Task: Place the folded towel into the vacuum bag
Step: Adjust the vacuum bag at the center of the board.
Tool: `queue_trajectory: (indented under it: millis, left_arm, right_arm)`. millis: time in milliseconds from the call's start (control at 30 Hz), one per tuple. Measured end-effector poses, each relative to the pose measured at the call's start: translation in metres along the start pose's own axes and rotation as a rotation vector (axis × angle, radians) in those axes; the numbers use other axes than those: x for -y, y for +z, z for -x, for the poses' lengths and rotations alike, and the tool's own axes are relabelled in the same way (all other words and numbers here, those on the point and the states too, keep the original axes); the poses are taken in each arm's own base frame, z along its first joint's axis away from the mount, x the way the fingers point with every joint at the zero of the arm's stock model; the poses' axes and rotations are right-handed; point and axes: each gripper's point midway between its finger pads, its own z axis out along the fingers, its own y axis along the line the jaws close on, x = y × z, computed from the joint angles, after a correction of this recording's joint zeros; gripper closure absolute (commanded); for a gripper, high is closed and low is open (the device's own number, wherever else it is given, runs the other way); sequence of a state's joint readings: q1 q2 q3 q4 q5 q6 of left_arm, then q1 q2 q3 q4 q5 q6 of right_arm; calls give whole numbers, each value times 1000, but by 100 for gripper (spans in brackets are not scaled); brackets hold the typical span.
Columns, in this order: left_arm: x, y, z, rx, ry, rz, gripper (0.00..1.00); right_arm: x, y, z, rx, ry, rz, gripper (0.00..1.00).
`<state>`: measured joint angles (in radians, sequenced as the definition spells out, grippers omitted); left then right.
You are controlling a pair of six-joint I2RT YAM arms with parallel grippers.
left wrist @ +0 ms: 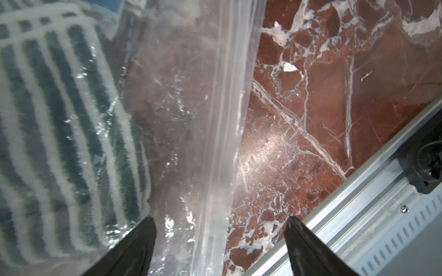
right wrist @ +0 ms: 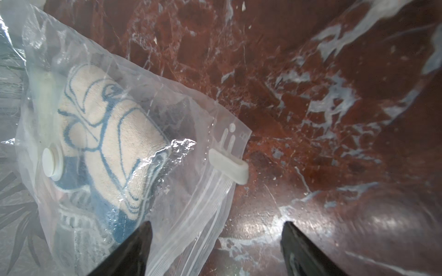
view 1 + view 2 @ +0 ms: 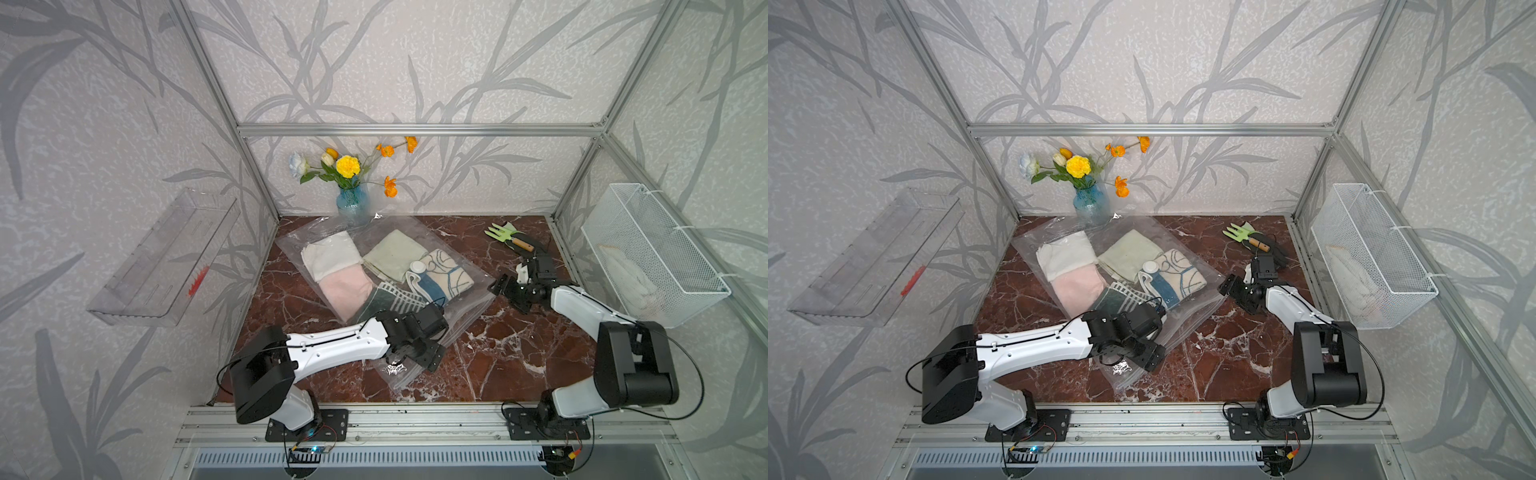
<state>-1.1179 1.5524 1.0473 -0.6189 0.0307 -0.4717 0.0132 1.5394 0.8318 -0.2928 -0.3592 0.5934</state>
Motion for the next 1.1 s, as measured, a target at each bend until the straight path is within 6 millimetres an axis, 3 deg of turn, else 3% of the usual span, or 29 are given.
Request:
queue_trajectory:
  millis: [200,367,467,667,700,767,833,900,1000,1100]
  left_arm:
    - [-1,22,-41,-166,78,131,14]
    - [-11,27,-57,-235,112,225,20]
    - [-16,35,-63,-266,125,274,36]
    - [-28,36,-67,-269,161,360,94]
    - [-31,35,-66,-261,171,377,99]
    - [-37,28,-64,-248,198,414,100]
    - [-44,12,-56,-218,206,446,100]
    - [-49,-13,-45,-165,192,448,100]
    - [-56,-71,-15,-3,126,404,100]
    - [-68,-140,12,198,45,351,100]
  right_arm:
    - [2,25,3,-50,19,9,23]
    - [-6,34,14,-35,18,48,27]
    - [-9,38,17,-26,20,67,33]
    - [-11,43,18,-29,41,88,76]
    - [-13,43,18,-31,46,98,82]
    - [-19,42,18,-39,60,115,90]
    - [-32,38,20,-39,60,128,96]
    - [-58,26,28,-29,39,156,100]
    - [-125,-10,60,26,-21,268,100]
    - [-196,-65,96,109,-92,418,100]
